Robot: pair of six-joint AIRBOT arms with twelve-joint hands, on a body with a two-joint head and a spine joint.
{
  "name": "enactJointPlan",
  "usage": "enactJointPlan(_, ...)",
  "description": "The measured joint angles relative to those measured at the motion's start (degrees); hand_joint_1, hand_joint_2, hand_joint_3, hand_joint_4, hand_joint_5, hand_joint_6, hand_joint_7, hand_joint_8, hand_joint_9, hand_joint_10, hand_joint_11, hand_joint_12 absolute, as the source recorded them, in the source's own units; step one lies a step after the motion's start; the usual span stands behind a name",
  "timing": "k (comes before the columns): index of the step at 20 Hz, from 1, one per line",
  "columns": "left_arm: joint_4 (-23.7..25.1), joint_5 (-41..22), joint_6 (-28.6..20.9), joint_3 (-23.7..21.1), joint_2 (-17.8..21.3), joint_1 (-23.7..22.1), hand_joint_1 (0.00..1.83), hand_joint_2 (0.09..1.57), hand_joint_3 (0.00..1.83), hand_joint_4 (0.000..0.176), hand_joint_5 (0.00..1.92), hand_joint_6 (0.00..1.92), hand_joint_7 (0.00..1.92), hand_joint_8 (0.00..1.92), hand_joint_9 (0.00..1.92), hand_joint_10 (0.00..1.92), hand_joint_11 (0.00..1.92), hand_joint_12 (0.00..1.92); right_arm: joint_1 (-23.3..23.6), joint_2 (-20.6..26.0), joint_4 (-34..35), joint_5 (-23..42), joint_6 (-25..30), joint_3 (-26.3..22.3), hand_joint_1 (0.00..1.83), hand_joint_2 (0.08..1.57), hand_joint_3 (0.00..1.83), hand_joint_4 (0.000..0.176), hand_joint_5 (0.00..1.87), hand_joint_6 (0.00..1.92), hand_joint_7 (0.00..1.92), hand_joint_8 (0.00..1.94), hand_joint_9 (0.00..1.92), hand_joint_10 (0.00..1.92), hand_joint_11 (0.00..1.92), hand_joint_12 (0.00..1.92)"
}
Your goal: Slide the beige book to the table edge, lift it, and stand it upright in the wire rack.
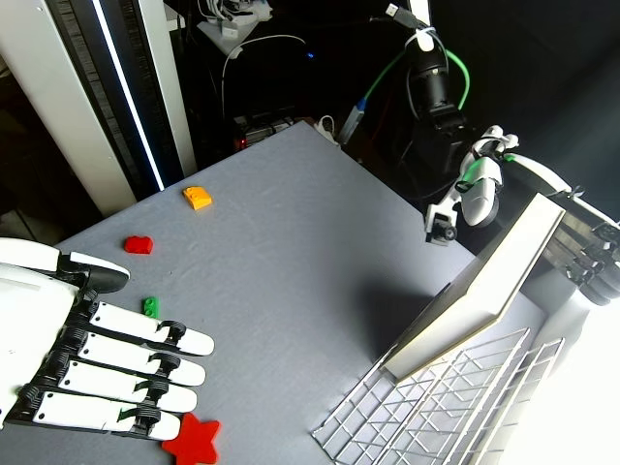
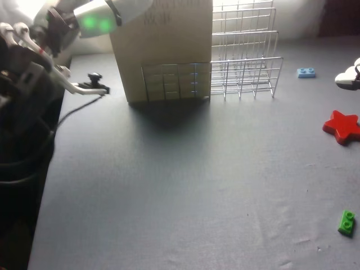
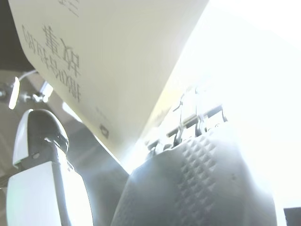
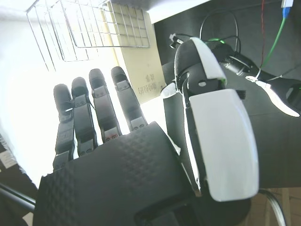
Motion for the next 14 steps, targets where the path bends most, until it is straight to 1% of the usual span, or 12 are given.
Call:
enactJointPlan(1,0.8,0.8,0.5,-0.2,1.0,-0.2,0.66,0.99,0.01,0.113,0.0,0.0,0.0,0.0,0.01,0.0,0.01,0.02,0.0,0.0,0.0,0.0,0.1,0.0,0.09,1.17,0.0,0.0,0.09,0.0,0.15,0.0,0.18,0.0,0.0,0.52)
enactJointPlan(2,0.8,1.6,1.4,-0.9,1.7,-0.3,0.66,0.99,0.01,0.113,0.0,0.0,0.0,0.0,0.01,0.0,0.01,0.02,0.0,0.0,0.0,0.0,0.1,0.0,0.09,1.17,0.0,0.0,0.09,0.0,0.15,0.0,0.18,0.0,0.0,0.52)
enactJointPlan(3,0.9,2.9,2.6,-1.6,2.7,-0.5,0.63,1.0,0.01,0.116,0.0,0.0,0.0,0.0,0.01,0.0,0.0,0.02,0.0,0.0,0.0,0.0,0.1,0.0,0.12,1.17,0.0,0.0,0.09,0.0,0.15,0.0,0.16,0.0,0.0,0.47)
enactJointPlan(5,2.5,6.2,5.2,-3.4,5.1,-1.2,0.62,0.99,0.0,0.109,0.0,0.0,0.0,0.0,0.04,0.01,0.03,0.04,0.0,0.0,0.0,0.0,0.2,0.0,0.08,1.17,0.0,0.0,0.11,0.0,0.18,0.01,0.18,0.0,0.0,0.51)
enactJointPlan(6,4.9,9.8,8.2,-5.7,7.7,-1.9,0.6,0.99,0.0,0.113,0.0,0.0,0.02,0.0,0.05,0.0,0.0,0.25,0.0,0.0,0.0,0.0,0.2,0.0,0.1,1.17,0.0,0.0,0.11,0.0,0.15,0.0,0.16,0.0,0.0,0.53)
enactJointPlan(7,4.9,10.7,9.1,-6.3,8.3,-1.9,0.6,0.99,0.0,0.113,0.0,0.0,0.02,0.0,0.05,0.0,0.0,0.25,0.0,0.0,0.0,0.0,0.3,0.0,0.1,1.17,0.0,0.0,0.11,0.0,0.15,0.0,0.16,0.0,0.0,0.53)
enactJointPlan(8,4.8,11.4,9.8,-6.9,8.8,-2.0,0.59,1.0,0.0,0.12,0.0,0.0,0.03,0.0,0.04,0.0,0.0,0.26,0.0,0.0,0.0,0.0,0.3,0.0,0.12,1.17,0.0,0.0,0.12,0.0,0.13,0.0,0.12,0.0,0.0,0.48)
enactJointPlan(10,5.0,14.4,11.9,-8.6,10.7,-2.0,0.55,1.0,0.0,0.119,0.0,0.0,0.02,0.0,0.04,0.0,0.0,0.27,0.0,0.0,0.0,0.0,0.3,0.0,0.12,1.16,0.0,0.0,0.11,0.0,0.11,0.0,0.11,0.0,0.0,0.42)
enactJointPlan(11,5.1,15.5,12.6,-9.1,11.5,-1.9,0.55,1.0,0.0,0.119,0.0,0.0,0.02,0.0,0.04,0.0,0.0,0.24,0.0,0.0,0.0,0.0,0.3,0.0,0.12,1.16,0.0,0.0,0.11,0.0,0.11,0.0,0.12,0.01,0.0,0.42)
enactJointPlan(12,5.0,16.5,13.5,-9.7,12.5,-1.8,0.55,1.0,0.0,0.123,0.0,0.0,0.0,0.0,0.03,0.0,0.0,0.18,0.0,0.0,0.0,0.0,0.3,0.0,0.11,1.16,0.0,0.0,0.12,0.01,0.12,0.0,0.14,0.01,0.0,0.48)
enactJointPlan(13,5.0,17.6,14.1,-10.3,13.7,-1.8,0.56,1.0,0.0,0.123,0.0,0.0,0.0,0.0,0.02,0.0,0.0,0.13,0.0,0.0,0.0,0.0,0.3,0.0,0.12,1.16,0.0,0.0,0.14,0.01,0.12,0.0,0.14,0.01,0.0,0.53)
enactJointPlan(14,4.8,18.4,15.1,-10.8,14.7,-1.4,0.55,1.0,0.0,0.116,0.0,0.0,0.01,0.0,0.02,0.0,0.0,0.16,0.0,0.0,0.0,-0.1,0.3,0.0,0.11,1.16,0.0,0.0,0.12,0.01,0.11,0.0,0.12,0.0,0.0,0.46)
